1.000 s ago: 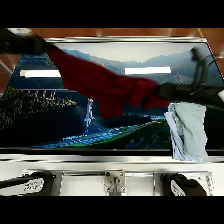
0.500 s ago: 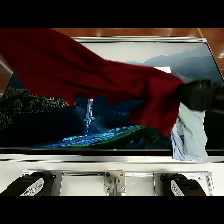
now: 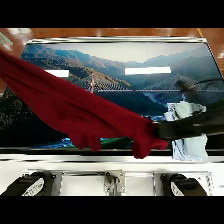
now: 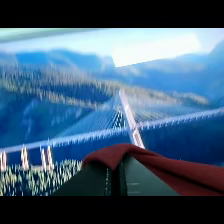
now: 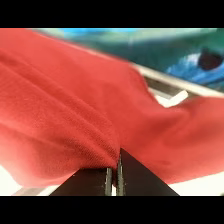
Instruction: Fold the shirts.
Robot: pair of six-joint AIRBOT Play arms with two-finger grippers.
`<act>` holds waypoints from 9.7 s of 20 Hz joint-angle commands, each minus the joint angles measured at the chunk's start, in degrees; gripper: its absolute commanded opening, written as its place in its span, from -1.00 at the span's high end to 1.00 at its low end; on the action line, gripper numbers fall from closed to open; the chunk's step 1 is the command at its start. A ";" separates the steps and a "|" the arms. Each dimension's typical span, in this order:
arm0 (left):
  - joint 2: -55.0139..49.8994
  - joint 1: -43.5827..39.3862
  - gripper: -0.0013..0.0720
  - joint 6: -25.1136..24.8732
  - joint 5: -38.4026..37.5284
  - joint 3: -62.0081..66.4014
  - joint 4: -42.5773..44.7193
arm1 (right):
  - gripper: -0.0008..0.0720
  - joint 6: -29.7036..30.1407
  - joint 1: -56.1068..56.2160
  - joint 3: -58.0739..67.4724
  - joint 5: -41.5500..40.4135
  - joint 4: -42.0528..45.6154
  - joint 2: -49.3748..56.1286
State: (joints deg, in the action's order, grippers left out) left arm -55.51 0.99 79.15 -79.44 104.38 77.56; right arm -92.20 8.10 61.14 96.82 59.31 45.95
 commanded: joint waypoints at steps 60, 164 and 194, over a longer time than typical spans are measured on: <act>-31.93 0.52 0.85 -5.01 18.36 -49.09 -25.70 | -0.88 17.97 -26.45 -23.76 -22.75 -2.21 23.06; -23.34 14.99 -0.74 -6.47 18.64 -68.59 -32.46 | -0.80 10.36 -27.87 -2.01 -28.46 -0.44 32.22; -1.40 18.03 0.86 -12.72 19.28 -38.77 -36.83 | 0.79 23.19 -10.08 8.83 -35.43 1.62 24.74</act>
State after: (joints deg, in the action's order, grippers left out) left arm -63.55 18.20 66.98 -60.38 55.09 40.84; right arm -75.57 -2.04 63.40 54.11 54.57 79.24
